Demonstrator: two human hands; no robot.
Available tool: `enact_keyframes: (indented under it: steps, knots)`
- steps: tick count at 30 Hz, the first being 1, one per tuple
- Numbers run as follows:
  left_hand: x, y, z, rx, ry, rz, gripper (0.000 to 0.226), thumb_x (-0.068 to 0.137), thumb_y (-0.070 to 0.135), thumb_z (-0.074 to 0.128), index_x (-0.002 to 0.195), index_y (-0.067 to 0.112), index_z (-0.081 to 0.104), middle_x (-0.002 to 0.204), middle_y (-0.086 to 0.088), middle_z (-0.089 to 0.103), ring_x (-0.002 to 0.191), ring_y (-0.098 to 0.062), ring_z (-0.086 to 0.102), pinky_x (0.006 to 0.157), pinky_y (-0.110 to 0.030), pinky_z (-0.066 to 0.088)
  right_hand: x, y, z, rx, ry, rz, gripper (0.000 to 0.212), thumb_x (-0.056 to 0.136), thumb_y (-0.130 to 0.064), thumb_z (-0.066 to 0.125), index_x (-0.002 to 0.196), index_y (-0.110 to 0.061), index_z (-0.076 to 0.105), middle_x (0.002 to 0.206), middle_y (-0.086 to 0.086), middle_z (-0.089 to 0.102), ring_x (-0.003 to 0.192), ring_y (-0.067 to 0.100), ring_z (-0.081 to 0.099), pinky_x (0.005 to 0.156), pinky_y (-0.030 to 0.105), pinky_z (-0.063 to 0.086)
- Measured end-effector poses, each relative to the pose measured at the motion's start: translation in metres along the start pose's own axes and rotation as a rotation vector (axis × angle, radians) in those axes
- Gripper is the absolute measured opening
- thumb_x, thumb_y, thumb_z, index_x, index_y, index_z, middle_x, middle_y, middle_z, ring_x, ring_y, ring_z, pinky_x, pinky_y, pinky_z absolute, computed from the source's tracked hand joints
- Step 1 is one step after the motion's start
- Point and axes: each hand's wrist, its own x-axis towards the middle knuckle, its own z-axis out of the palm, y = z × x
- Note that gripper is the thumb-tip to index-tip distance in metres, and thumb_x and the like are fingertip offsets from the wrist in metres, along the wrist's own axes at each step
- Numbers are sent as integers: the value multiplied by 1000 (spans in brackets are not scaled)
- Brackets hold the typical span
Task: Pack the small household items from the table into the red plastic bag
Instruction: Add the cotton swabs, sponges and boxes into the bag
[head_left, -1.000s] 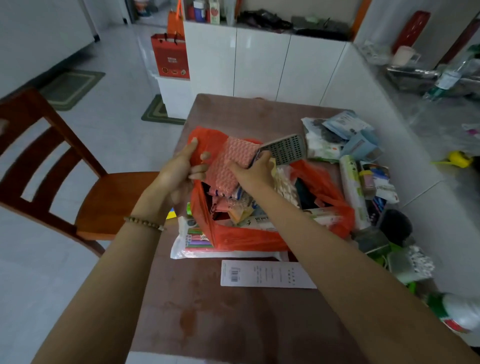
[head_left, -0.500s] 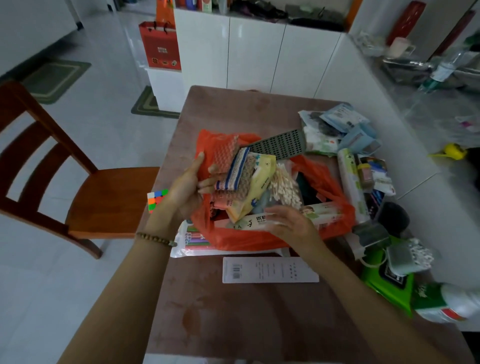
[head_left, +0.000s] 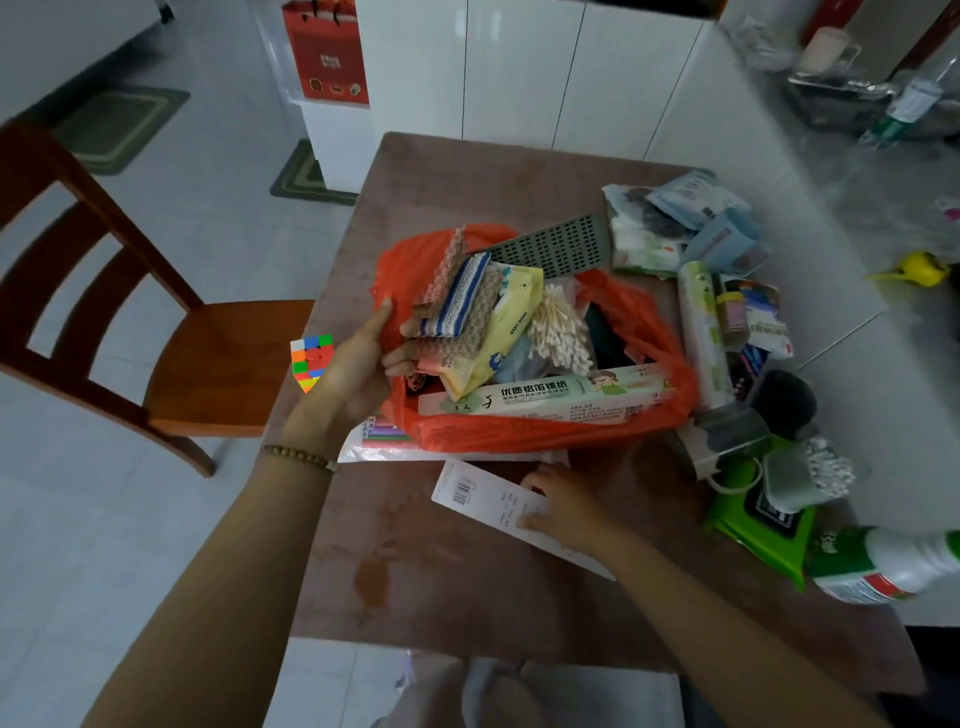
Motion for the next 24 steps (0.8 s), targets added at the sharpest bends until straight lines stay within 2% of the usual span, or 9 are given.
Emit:
enact_keyframes:
  steps: [3, 6, 8, 10, 12, 14, 19, 22, 24]
  knots:
    - [-2, 7, 1, 26, -2, 11, 33, 103, 34, 24, 86, 18, 47, 56, 11, 48, 34, -2, 26, 33, -9, 22, -1, 2, -8, 89, 110, -20, 25, 78, -33, 71, 96, -15, 69, 113, -2, 55, 108, 15, 48, 94, 30, 35]
    - [-6, 13, 2, 46, -1, 29, 31, 103, 32, 23, 96, 19, 50, 57, 10, 46, 35, -2, 25, 35, -10, 20, -2, 6, -15, 307, 244, 100, 14, 74, -28, 76, 83, -16, 73, 91, -3, 66, 89, 16, 59, 82, 31, 44]
    - [-8, 15, 3, 60, 1, 37, 30, 103, 33, 23, 100, 20, 50, 57, 10, 46, 36, -2, 25, 36, -10, 20, 3, 20, -9, 367, 266, 188, 14, 67, -44, 76, 71, -31, 72, 81, -6, 69, 85, 20, 62, 77, 37, 48]
    - [-8, 14, 4, 64, -4, 37, 31, 103, 33, 23, 100, 19, 50, 57, 10, 46, 37, -3, 25, 37, -10, 20, 9, 36, -2, 420, 296, 272, 17, 60, -59, 70, 65, -42, 68, 80, -8, 69, 90, 26, 61, 78, 43, 50]
    - [-8, 13, 4, 65, -17, 37, 31, 103, 33, 22, 99, 19, 50, 58, 10, 46, 37, -3, 26, 37, -9, 21, 4, 24, -15, 497, 280, 288, 11, 69, -41, 77, 71, -33, 70, 81, -3, 68, 85, 22, 62, 72, 31, 48]
    - [-7, 11, 4, 79, -21, 32, 32, 103, 34, 23, 96, 19, 50, 59, 10, 45, 37, -2, 26, 36, -9, 22, 8, 23, -21, 550, 197, 321, 18, 76, -24, 77, 89, -12, 73, 84, 0, 65, 77, 14, 59, 60, 19, 42]
    - [-5, 7, 5, 87, 6, 24, 28, 102, 34, 25, 96, 19, 48, 58, 11, 46, 37, -3, 25, 35, -9, 22, 16, 30, -25, 610, 80, 367, 31, 77, -26, 76, 102, -8, 68, 95, 0, 62, 90, 14, 57, 76, 23, 45]
    - [-4, 5, 7, 90, 5, 19, 28, 102, 34, 25, 95, 18, 47, 57, 11, 47, 36, -2, 26, 35, -9, 22, 11, 32, -30, 614, 13, 335, 32, 78, -24, 75, 105, -7, 68, 94, -1, 63, 77, 5, 57, 62, 14, 43]
    - [-5, 4, 9, 99, 8, 29, 27, 102, 33, 25, 94, 19, 47, 58, 11, 46, 36, -2, 26, 36, -9, 21, 4, 37, -33, 611, -55, 325, 31, 77, -25, 76, 103, -9, 69, 92, 0, 67, 72, 4, 59, 58, 13, 45]
